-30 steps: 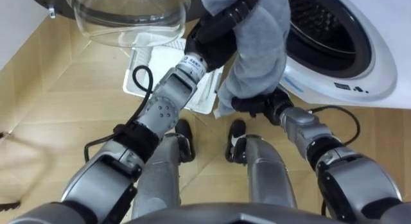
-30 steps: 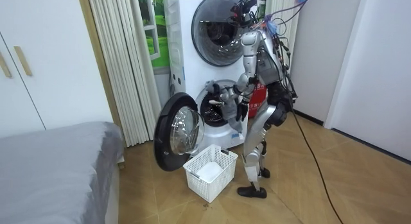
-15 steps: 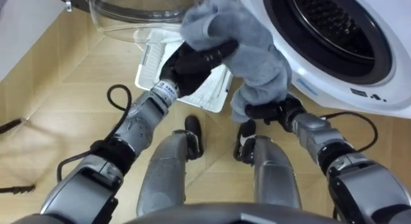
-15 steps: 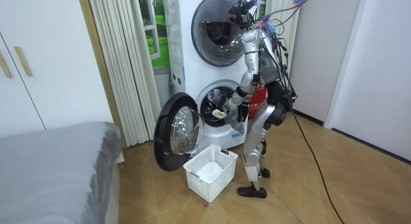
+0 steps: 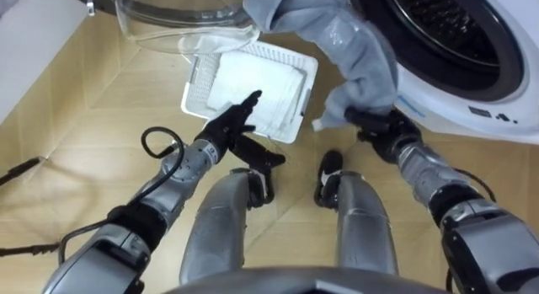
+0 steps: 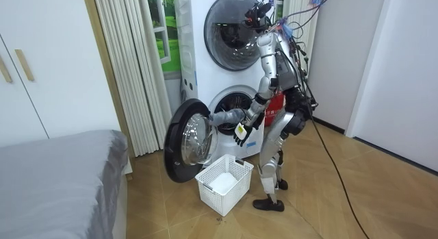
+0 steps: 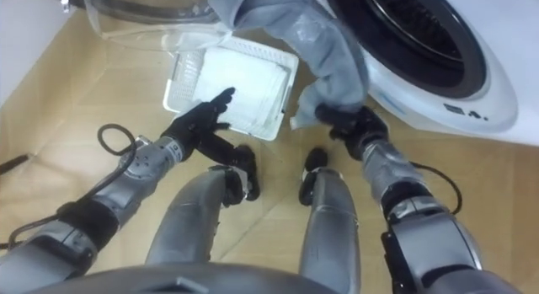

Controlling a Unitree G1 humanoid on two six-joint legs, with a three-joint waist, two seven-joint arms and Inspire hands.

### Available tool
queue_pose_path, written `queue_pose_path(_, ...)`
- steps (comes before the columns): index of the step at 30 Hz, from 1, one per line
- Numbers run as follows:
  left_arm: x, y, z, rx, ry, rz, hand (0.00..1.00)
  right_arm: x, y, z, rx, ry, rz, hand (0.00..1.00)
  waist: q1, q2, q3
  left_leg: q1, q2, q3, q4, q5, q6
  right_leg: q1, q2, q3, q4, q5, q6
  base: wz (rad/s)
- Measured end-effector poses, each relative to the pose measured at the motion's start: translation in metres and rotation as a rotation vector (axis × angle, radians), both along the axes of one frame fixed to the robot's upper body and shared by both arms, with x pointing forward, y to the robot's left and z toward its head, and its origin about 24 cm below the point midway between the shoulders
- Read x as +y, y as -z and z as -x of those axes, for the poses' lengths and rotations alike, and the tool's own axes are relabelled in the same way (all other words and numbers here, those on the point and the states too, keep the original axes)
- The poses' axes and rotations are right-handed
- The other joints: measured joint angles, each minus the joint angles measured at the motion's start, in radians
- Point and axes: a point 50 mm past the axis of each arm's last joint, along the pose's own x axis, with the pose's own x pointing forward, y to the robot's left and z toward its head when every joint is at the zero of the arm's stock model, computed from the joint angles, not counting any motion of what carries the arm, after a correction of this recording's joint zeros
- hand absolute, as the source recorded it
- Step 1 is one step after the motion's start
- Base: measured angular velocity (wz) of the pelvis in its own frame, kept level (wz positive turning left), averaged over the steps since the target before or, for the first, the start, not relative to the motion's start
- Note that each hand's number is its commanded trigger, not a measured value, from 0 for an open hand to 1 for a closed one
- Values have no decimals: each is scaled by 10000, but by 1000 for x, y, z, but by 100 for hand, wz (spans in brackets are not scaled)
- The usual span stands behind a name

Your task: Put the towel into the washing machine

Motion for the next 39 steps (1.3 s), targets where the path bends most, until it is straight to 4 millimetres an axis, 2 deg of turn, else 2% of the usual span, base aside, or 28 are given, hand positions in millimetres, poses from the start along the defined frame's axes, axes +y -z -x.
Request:
queue_pose_path(4,-1,1,0,-68,85,-228,0,-11,-6,-5,-296,1753,-1056,100,-202,-29,-10,-7,-9,85,193,-15,27,-132,-128,71,338,-112,-39,0)
queue_pose_path(8,3,5,4,58,73,-681,0,-18,-17,-15,-677,2514,-1440,100,-466,-72,-18,-4,-14,122,278,19,88,-171,-174,113,526,-137,-58,1)
queue_pose_path(12,5,10,11,267,-99,-757,0,-19,-24,-23,-940,3093,-1998,100,-675,-302,-113,-7,-1,125,269,32,108,-204,-151,160,601,-128,-81,0)
queue_pose_path(16,8,15,14,474,-146,-925,0,-24,-28,-26,-983,3786,-2386,100,-948,-474,-110,1,-8,151,263,35,130,-204,-168,171,606,-108,-64,0)
queue_pose_path(19,12,15,14,504,-192,-1067,0,-33,-35,-28,-1046,4468,-2404,100,-1013,-597,-108,-141,-6,249,298,17,158,-403,-215,194,696,-109,-64,-2)
queue_pose_path(23,10,15,13,529,-230,-1236,0,-37,-44,-35,-1016,4943,-2365,100,-1076,-623,-99,-359,-19,260,358,28,180,-613,-259,170,736,-109,-64,5)
queue_pose_path(26,8,15,13,548,-187,-1201,0,-38,-46,-37,-904,5246,-2404,100,-1124,-637,-99,-400,-142,263,359,36,200,-721,-366,229,855,-164,1,7)
queue_pose_path(39,1,16,12,625,272,-1769,0,-41,-49,-39,-728,7283,-4613,100,-1153,-689,-68,-567,-379,241,366,-64,427,-863,-561,295,1026,-306,227,4)
